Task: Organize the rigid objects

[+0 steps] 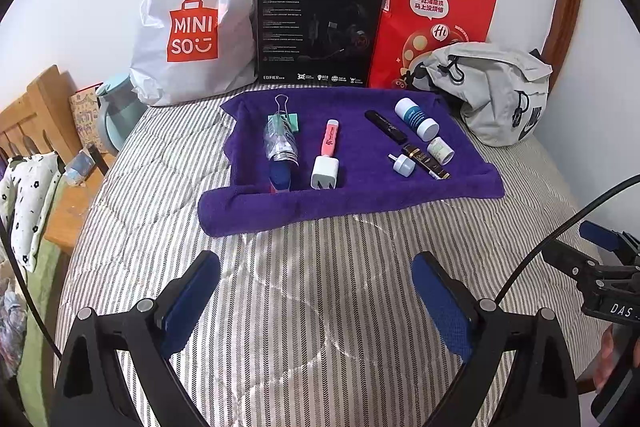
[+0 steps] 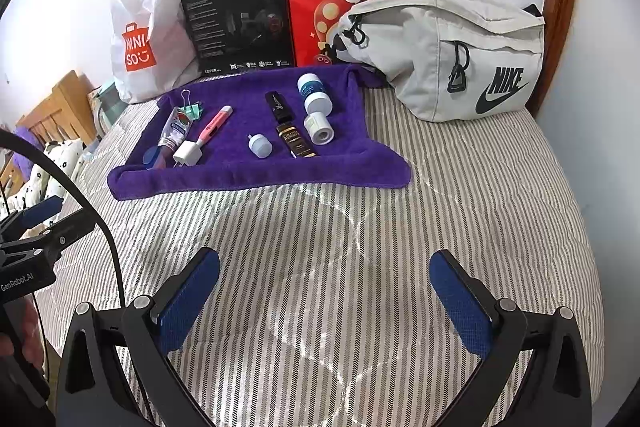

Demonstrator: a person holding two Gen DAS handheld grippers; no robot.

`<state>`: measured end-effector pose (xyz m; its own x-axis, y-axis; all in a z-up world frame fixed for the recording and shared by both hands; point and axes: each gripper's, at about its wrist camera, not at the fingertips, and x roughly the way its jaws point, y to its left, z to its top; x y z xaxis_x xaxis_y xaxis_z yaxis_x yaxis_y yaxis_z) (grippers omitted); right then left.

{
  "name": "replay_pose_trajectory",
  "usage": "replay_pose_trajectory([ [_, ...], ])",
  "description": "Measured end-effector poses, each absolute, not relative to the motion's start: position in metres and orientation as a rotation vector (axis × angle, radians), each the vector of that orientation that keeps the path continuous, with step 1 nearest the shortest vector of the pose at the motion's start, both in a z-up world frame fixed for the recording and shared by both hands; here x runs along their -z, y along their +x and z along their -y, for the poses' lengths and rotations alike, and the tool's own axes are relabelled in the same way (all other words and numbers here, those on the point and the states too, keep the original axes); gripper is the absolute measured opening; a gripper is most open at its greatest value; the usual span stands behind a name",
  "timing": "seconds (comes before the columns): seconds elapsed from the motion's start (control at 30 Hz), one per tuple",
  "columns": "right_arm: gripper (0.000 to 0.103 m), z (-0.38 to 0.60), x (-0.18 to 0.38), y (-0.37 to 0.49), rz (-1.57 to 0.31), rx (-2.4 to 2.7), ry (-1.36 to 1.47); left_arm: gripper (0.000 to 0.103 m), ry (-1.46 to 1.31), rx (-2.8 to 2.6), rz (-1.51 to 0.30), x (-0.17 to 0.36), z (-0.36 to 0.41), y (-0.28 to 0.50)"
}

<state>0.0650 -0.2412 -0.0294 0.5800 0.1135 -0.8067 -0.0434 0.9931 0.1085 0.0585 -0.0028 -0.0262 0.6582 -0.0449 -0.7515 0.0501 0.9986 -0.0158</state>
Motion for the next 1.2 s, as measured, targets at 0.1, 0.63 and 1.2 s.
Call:
replay_pose_trajectory([
  [0.1, 0.103, 0.241, 0.029, 0.065, -0.949, -0.091, 0.078, 0.097, 0.006, 0.053, -0.853, 0.026, 0.001, 0.059],
  [0.63, 0.103, 0.241, 0.030, 0.065, -0.951, -0.089, 0.068, 0.097, 0.009, 0.049, -0.858, 0.028, -0.003, 0.058],
  [1.2, 0.103, 0.238, 0.031, 0.065, -0.958, -0.079, 0.061, 0.097, -0.003, 0.045, -0.855, 0.028, -0.008, 0.057],
])
